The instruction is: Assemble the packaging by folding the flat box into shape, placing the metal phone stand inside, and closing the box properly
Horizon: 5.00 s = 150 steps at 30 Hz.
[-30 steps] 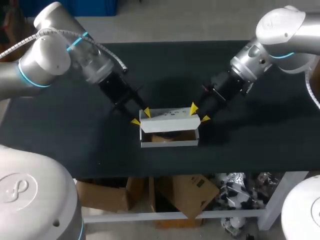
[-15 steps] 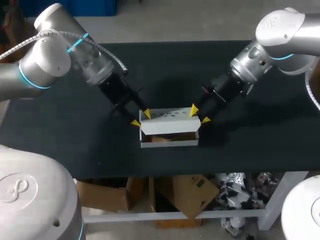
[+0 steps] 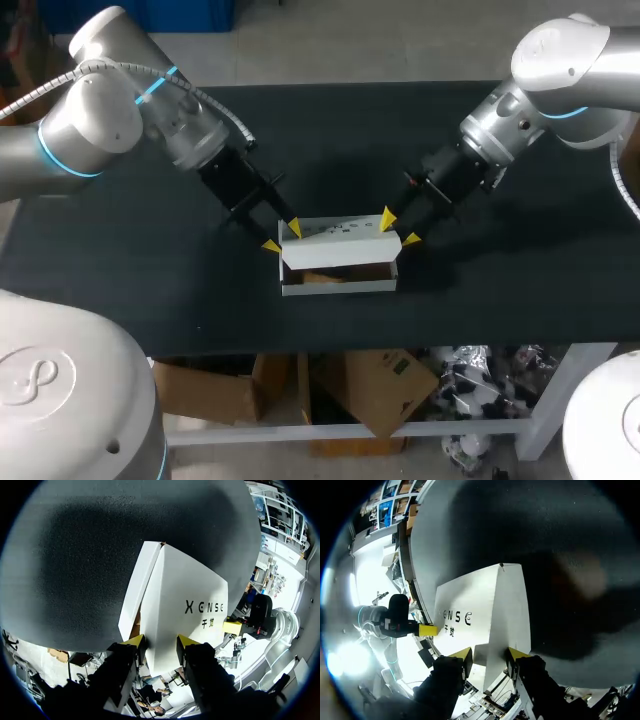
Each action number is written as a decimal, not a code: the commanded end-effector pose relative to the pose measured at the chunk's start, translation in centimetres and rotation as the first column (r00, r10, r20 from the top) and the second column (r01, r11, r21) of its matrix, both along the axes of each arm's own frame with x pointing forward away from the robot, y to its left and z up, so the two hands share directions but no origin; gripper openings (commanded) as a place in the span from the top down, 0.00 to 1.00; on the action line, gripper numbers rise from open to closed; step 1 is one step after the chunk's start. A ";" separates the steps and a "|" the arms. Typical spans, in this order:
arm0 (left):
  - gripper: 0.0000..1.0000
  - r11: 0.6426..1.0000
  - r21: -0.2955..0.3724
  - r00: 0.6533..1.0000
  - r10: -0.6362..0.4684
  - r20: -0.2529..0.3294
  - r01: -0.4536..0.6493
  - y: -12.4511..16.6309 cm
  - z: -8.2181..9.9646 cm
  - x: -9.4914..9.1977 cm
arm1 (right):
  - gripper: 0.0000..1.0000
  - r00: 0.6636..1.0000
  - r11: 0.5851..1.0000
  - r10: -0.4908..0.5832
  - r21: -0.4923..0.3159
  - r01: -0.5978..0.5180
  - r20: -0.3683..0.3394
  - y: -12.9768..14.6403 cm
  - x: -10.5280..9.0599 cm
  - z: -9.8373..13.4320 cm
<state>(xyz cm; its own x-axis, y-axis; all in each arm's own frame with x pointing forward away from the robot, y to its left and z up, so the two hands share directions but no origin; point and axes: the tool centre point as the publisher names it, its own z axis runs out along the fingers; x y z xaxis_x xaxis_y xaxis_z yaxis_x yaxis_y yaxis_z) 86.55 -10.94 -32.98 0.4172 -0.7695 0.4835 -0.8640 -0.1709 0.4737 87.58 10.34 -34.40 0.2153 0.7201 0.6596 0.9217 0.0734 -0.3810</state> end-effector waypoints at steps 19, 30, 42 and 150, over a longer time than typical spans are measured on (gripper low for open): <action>0.60 1.000 0.002 1.000 -0.007 -0.004 0.007 -0.4 0.7 0.3 | 0.55 1.000 1.000 0.004 -0.009 -0.004 0.003 0.2 0.4 1.1; 0.61 1.000 0.008 1.000 -0.008 -0.004 0.008 -0.6 1.3 0.5 | 0.55 1.000 1.000 0.000 -0.012 0.000 0.006 0.1 0.5 1.5; 0.62 1.000 0.009 1.000 -0.002 -0.015 0.002 -0.7 1.6 0.6 | 0.55 1.000 1.000 0.009 -0.009 -0.009 0.000 0.1 0.7 1.9; 0.62 0.999 -0.045 0.999 0.001 -0.052 -0.004 -1.4 2.2 1.9 | 0.54 1.000 1.000 0.009 -0.027 -0.009 -0.028 2.1 1.9 2.8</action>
